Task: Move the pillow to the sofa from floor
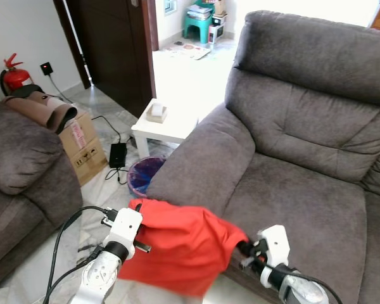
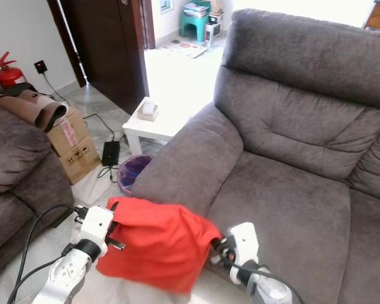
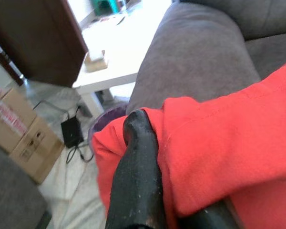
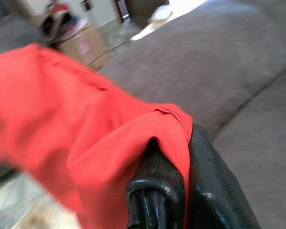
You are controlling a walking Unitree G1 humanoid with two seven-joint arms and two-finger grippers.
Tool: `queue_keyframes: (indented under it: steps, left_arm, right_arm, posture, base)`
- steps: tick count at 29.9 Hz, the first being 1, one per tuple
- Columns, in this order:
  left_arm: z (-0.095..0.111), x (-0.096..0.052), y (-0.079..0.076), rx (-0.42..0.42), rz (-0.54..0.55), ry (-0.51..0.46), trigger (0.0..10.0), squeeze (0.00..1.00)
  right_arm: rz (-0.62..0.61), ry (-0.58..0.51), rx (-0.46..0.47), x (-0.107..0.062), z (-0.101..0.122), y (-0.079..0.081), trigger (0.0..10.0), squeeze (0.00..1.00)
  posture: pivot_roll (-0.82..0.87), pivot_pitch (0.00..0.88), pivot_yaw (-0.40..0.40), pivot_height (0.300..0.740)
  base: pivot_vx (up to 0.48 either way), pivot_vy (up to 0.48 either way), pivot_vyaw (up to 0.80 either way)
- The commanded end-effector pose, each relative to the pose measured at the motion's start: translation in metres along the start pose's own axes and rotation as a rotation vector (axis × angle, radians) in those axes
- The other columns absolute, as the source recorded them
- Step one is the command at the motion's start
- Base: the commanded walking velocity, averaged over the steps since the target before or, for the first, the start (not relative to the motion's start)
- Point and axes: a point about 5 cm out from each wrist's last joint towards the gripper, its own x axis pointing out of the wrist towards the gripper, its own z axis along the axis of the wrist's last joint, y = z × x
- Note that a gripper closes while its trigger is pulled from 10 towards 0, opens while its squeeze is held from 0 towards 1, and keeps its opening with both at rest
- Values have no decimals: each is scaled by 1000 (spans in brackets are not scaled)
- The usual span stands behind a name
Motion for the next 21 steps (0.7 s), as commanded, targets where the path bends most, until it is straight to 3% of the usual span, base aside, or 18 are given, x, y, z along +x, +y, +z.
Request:
queue_keyframes:
  steps: [1, 2, 5, 8, 12, 21]
  left_arm:
    - [11, 3, -2, -14, 18, -47, 10000, 0]
    - [12, 5, -4, 2, 9, -39, 10000, 0]
    - [13, 5, -11, 15, -51, -39, 10000, 0]
    - [17, 5, -12, 38, -68, -44, 10000, 0]
    - [19, 6, -14, 80, -92, -56, 10000, 0]
    - [20, 6, -14, 70, -85, -47, 10000, 0]
  right_arm:
    - [-38, -74, 12, 2, 9, 0, 10000, 0]
    - [-58, -85, 0, 4, 9, 2, 10000, 0]
    - [-104, -89, 84, 6, 8, 2, 10000, 0]
    - [-49, -73, 59, 5, 5, 12, 10000, 0]
    - [-95, -86, 65, 6, 5, 12, 10000, 0]
    - [-228, -96, 95, 6, 3, 3, 10000, 0]
  posture:
    - [-17, 116, 34, 740]
    - [-18, 111, 35, 740]
    - [-26, 108, 35, 740]
    - [-38, 106, 37, 740]
    - [-40, 105, 37, 740]
    - [-35, 109, 35, 740]
  base:
    - [0, 0, 0]
    - [0, 0, 0]
    - [0, 0, -767]
    - [0, 0, -800]
    - [0, -313, -800]
    - [0, -462, -800]
